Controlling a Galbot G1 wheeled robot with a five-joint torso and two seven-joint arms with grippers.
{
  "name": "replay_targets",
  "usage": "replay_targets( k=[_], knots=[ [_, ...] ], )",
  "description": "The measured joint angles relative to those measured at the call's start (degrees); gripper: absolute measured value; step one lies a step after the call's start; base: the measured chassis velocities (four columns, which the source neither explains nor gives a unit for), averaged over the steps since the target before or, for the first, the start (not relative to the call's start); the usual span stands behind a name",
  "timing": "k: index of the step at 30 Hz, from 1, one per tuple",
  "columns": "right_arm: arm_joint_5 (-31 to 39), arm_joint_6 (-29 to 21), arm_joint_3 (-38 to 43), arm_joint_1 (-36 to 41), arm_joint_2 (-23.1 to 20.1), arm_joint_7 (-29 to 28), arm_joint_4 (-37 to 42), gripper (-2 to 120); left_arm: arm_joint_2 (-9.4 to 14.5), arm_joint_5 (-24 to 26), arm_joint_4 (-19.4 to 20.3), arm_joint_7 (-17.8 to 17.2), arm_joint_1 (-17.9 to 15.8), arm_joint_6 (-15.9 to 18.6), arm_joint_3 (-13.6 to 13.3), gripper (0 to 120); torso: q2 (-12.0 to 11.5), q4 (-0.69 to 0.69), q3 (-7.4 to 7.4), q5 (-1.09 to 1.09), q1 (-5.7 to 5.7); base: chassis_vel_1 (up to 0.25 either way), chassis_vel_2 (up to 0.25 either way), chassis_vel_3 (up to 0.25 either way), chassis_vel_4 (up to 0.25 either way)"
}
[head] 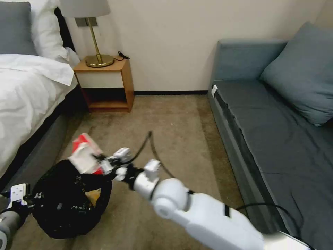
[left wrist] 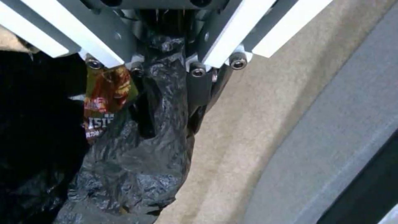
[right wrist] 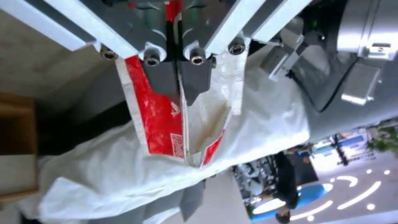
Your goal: Pick up the trash bin, then pick up the garbage on the floor and place it into the trash bin.
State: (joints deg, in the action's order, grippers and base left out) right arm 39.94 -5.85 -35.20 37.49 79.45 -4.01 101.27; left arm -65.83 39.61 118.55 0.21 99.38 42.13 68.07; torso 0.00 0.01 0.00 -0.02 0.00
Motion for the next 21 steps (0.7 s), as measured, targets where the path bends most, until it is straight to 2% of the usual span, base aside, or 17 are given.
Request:
replay_targets(
  k=[2, 6, 16, 19, 21],
  knots=[
    [-1.0, 0.2, -2.0, -1.0, 3.6, -0.3, -3.6, 0, -0.1, 0.0, 0.1, 0.0, 0.2, 0.0, 0.2, 3, 0.0, 0.0, 0.0, 0.0, 0.0, 0.0, 0.0, 0.0, 0.0],
    [-1.9, 0.3, -3.4, -1.4, 5.9, -0.6, -6.2, 0, -0.2, 0.0, 0.1, 0.0, 0.2, 0.0, 0.4, 3, 0.0, 0.0, 0.0, 0.0, 0.0, 0.0, 0.0, 0.0, 0.0],
    [-3.8, 0.4, -4.9, -1.1, 6.7, -0.9, -8.3, 0, -0.6, 0.0, 0.2, 0.0, 0.1, 0.0, 0.0, 3, 0.0, -0.02, 0.0, 0.0, 0.0, 0.0, 0.0, 0.0, 0.0],
    [-4.0, 0.4, -5.0, -0.9, 6.7, -1.0, -8.6, 7, -0.7, 0.0, 0.2, 0.0, 0.0, 0.0, -0.1, 3, 0.0, -0.01, 0.0, 0.01, 0.0, 0.0, 0.0, 0.0, 0.0],
    [-4.4, 0.3, -5.0, -0.8, 6.9, -1.3, -8.8, 15, -0.7, 0.0, 0.2, 0.0, 0.0, 0.0, -0.1, 3, 0.0, -0.01, 0.0, 0.01, 0.0, 0.0, 0.0, 0.0, 0.0]
  ],
)
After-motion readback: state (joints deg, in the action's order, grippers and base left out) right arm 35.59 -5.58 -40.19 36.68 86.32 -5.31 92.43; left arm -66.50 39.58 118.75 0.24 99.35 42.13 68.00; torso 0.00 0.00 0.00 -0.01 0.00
